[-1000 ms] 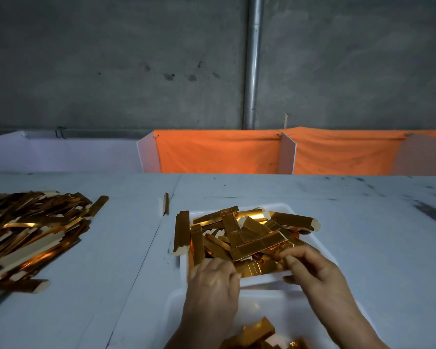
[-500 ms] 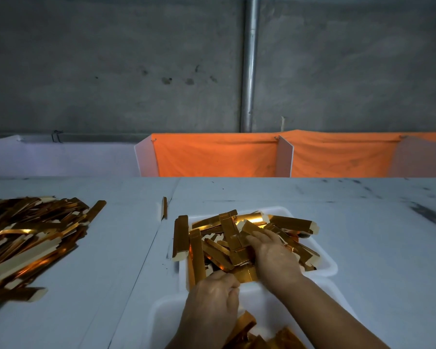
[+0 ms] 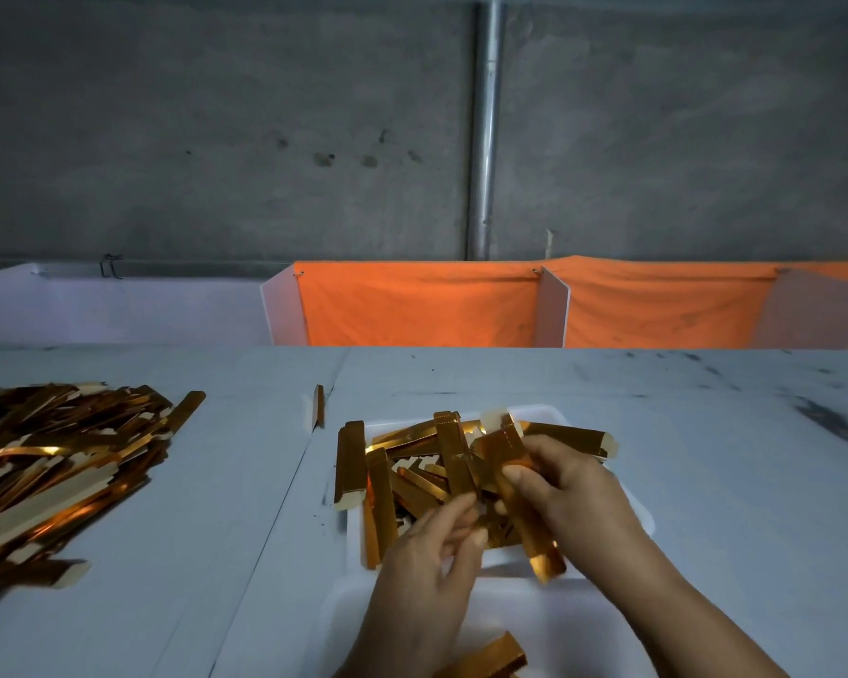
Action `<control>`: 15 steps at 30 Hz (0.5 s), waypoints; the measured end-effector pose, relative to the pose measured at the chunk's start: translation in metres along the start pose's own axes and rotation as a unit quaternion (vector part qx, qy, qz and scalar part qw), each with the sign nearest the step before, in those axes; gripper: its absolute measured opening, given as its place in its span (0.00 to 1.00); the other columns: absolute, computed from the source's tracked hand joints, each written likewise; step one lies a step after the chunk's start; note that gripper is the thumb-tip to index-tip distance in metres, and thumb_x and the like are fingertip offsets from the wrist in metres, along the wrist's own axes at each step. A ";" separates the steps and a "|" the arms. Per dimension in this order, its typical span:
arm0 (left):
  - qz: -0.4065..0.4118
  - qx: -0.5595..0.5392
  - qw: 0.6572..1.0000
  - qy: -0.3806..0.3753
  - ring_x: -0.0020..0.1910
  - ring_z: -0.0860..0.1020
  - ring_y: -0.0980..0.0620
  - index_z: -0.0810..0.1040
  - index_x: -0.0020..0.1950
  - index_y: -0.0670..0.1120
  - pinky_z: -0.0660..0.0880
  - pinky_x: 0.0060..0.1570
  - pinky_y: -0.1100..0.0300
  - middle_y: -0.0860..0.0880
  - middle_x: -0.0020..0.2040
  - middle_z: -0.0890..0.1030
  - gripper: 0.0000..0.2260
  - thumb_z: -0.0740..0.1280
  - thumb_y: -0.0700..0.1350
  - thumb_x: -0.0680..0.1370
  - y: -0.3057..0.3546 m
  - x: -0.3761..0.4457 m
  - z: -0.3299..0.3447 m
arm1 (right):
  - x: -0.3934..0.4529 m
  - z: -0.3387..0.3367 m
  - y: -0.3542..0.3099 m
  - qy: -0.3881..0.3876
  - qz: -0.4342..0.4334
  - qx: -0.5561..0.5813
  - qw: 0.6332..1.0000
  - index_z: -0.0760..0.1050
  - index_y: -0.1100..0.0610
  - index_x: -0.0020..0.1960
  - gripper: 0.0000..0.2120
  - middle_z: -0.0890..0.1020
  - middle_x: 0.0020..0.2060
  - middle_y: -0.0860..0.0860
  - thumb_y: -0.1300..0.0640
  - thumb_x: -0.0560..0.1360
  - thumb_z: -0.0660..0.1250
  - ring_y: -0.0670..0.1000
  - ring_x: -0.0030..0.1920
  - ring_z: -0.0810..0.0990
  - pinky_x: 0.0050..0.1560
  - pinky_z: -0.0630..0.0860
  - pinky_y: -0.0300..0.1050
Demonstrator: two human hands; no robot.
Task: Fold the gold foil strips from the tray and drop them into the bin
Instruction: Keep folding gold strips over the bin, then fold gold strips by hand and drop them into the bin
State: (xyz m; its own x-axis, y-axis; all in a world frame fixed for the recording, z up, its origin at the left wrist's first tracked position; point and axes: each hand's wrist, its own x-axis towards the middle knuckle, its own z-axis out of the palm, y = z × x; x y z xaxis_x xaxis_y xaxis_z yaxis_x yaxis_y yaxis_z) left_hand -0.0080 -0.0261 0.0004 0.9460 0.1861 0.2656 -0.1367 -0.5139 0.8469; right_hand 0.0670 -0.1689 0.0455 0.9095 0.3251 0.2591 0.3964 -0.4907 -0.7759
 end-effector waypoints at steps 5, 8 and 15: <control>0.013 -0.251 0.967 -0.048 0.52 0.80 0.58 0.82 0.54 0.59 0.76 0.47 0.67 0.57 0.51 0.82 0.11 0.65 0.51 0.74 0.011 -0.005 -0.006 | -0.037 -0.012 -0.009 -0.161 0.118 0.171 0.965 0.74 0.44 0.57 0.09 0.85 0.43 0.52 0.54 0.79 0.64 0.48 0.43 0.85 0.34 0.75 0.35; -0.003 -0.241 0.968 -0.068 0.42 0.80 0.58 0.83 0.50 0.57 0.76 0.44 0.65 0.55 0.42 0.83 0.09 0.67 0.51 0.71 0.011 -0.008 -0.004 | -0.049 -0.004 -0.001 -0.173 0.143 0.130 0.966 0.72 0.44 0.60 0.10 0.83 0.48 0.51 0.52 0.79 0.63 0.49 0.49 0.84 0.50 0.80 0.45; -0.011 -0.295 0.955 -0.017 0.38 0.80 0.57 0.83 0.46 0.54 0.75 0.39 0.66 0.52 0.39 0.83 0.06 0.74 0.48 0.70 0.011 -0.005 -0.001 | -0.052 0.013 0.000 -0.055 0.042 -0.027 0.997 0.58 0.39 0.70 0.28 0.72 0.57 0.37 0.47 0.75 0.68 0.39 0.54 0.75 0.54 0.75 0.32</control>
State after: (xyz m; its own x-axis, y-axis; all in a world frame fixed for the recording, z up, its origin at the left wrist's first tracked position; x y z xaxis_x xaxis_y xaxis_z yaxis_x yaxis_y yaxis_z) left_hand -0.0151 -0.0317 0.0091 0.9582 0.1582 0.2385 -0.2493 0.0521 0.9670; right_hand 0.0178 -0.1750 0.0244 0.9214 0.3670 0.1281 0.3292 -0.5615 -0.7592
